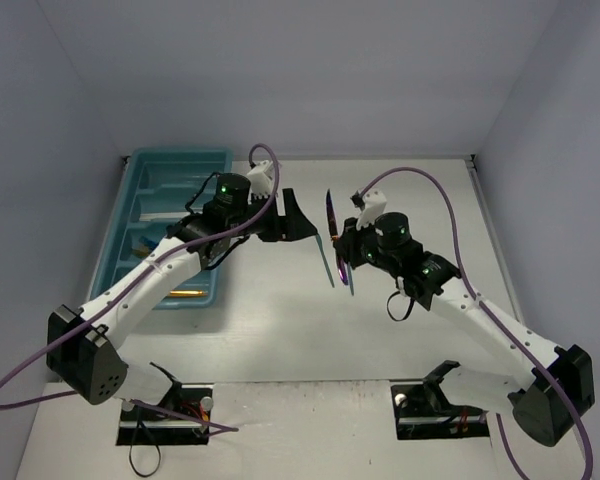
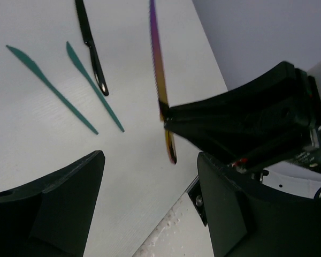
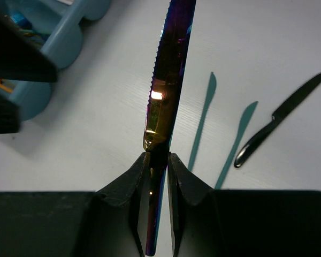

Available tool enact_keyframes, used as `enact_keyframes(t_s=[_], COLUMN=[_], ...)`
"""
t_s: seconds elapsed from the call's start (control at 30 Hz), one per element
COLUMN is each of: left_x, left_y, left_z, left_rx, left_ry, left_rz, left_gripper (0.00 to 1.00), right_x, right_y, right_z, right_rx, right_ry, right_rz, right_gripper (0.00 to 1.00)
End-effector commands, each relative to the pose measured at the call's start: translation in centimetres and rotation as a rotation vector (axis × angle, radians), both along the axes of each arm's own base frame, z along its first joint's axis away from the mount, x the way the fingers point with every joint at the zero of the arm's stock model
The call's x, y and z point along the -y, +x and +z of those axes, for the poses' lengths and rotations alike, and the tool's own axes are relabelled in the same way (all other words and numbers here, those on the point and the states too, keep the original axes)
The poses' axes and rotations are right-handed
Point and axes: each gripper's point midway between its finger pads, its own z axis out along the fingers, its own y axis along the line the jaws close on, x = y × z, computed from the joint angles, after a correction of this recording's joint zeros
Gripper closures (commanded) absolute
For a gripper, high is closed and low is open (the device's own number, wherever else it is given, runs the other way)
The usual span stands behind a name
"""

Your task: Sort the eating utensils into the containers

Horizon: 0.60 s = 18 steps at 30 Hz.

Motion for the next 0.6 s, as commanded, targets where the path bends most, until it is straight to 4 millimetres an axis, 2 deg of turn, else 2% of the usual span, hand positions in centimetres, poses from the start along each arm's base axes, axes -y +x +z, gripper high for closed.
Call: enact_keyframes(t_s=[0.0, 0.17, 0.37, 0.4, 0.57], left_x=[2.6, 3.0, 3.7, 3.9, 5.7], left_y=[1.8, 2.8, 3.6, 3.9, 3.5], left_z=[5.5, 5.1, 3.3, 3.9, 3.4], left_rx=[0.167, 0.166, 0.119, 0.136, 0.099], left_ry=[-0.111, -0.106, -0.118, -0.144, -0.193], left_rz=[-0.01, 0.024, 0.06, 0.062, 0.015], left_gripper=[0.33, 0.37, 0.45, 0.45, 0.57], right_x=[-3.5, -4.1, -4.7, -4.7, -5.0], right_y=[-0.5, -1.0, -1.2, -1.2, -1.3], right_z=[5.6, 6.0, 6.1, 6.1, 6.1], right_rx=[0.148, 0.158, 0.159, 0.158, 0.159], right_ry=[0.091, 0.103, 0.123, 0.124, 0.141], right_rz=[0.153, 0.18, 0.197, 0.197, 0.201], right_gripper=[1.0, 1.0, 1.0, 1.0, 1.0])
